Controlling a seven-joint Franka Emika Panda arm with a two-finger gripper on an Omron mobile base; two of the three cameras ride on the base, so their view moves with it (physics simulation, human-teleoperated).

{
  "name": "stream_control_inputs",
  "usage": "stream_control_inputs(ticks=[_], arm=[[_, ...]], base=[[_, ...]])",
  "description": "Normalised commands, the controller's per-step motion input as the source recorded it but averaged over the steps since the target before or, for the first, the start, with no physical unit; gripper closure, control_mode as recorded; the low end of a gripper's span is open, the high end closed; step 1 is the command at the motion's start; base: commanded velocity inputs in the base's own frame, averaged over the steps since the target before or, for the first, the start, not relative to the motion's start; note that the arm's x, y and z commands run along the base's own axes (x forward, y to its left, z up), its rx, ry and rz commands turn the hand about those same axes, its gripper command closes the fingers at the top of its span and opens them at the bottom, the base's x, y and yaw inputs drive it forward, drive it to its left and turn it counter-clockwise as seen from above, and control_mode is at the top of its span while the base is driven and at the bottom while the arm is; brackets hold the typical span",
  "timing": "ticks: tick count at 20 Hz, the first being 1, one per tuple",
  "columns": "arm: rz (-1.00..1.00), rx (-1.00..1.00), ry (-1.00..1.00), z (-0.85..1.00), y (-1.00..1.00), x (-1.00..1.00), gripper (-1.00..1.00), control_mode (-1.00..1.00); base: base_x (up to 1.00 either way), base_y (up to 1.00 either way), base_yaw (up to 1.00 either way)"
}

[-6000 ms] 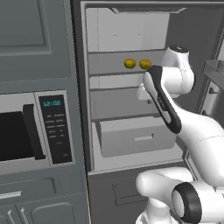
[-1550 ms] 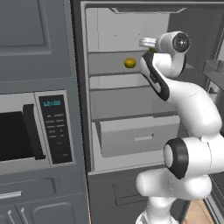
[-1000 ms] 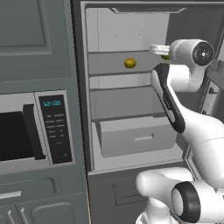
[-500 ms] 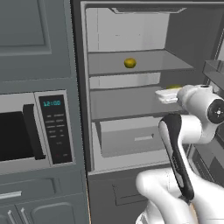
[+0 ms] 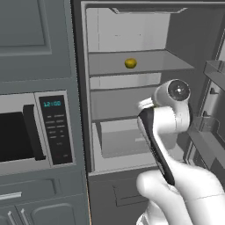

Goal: Place the condiment bottle and mustard from the counter to the top shelf of the fridge. If the existing items in the fridge are on the top shelf, move them to other shelves.

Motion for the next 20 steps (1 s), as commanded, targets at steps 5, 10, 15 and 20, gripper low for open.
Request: stream_control_inputs(ticks=[5,10,15,20], arm=[[0.01,0.06,0.23,-0.51,-0.08,0.46,1.0,-1.0],[0.0,0.13,-0.05,-0.79,-0.04,0.31,1.0,-1.0],[-0.01,0.05,-0.13,-0.44,0.0,0.73,1.0,-1.0],[0.0,0.06,-0.06,-0.39,-0.01,0.76,1.0,-1.0]], base=[[0.0,0.0,0.0],[0.0,0.0,0.0],[0.0,0.0,0.0],[0.0,0.0,0.0]])
